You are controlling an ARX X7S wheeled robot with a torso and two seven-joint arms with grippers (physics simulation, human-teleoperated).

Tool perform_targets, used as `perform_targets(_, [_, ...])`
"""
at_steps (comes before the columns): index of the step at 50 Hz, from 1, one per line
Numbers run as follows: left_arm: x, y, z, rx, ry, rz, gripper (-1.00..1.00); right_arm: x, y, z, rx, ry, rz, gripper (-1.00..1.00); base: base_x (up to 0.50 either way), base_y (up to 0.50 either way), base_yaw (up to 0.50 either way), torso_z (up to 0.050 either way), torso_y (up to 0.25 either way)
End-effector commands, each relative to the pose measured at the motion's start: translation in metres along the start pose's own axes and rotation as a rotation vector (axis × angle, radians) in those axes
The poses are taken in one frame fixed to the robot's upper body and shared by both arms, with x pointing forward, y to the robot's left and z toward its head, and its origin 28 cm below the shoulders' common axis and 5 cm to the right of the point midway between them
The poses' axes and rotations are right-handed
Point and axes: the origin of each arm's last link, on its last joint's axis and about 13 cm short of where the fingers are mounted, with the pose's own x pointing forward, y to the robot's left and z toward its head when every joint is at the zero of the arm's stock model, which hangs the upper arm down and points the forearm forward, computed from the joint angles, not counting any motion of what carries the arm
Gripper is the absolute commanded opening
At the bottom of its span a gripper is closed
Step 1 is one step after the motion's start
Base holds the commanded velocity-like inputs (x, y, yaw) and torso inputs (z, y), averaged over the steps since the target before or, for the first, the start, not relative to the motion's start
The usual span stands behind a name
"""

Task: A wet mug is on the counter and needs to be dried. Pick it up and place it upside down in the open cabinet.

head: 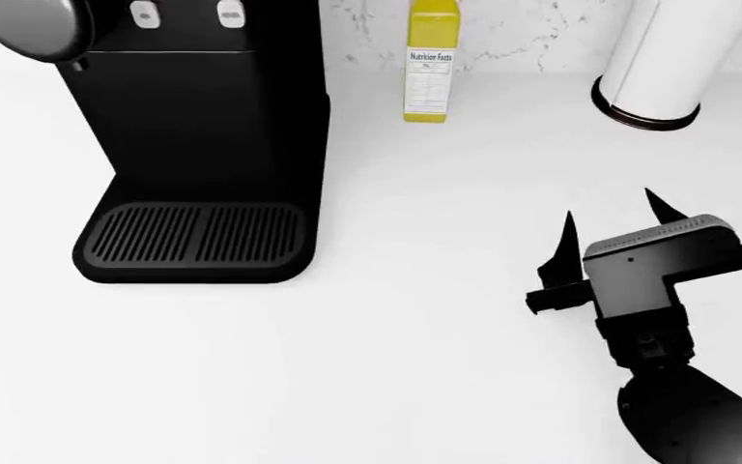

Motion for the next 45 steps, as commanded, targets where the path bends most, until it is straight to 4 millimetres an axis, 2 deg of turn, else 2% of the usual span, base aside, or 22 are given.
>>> perform_targets(1, [-0.0008, -0.0061, -0.0186, -0.055, 0.058, -0.024, 1.0, -0.0044, 0.0059, -0.0147, -0.008, 0.085, 0.041, 1.0, 0.0, 0.0, 0.0, 0.0, -0.01])
perform_targets(24, [-0.0014, -0.0075, -0.0213, -0.037, 0.069, -0.024, 1.0, -0.0057, 0.0071, -0.0175, 0.0, 0.093, 0.04, 1.0, 0.0, 0.0, 0.0, 0.0, -0.001])
perform_targets(45, [-0.0013, -0.0081, -0.0187, -0.025, 0.06, -0.008, 1.0, -0.0057, 0.0081, -0.0191, 0.007, 0.095, 0.042, 1.0, 0.0, 0.0, 0.0, -0.01, 0.233])
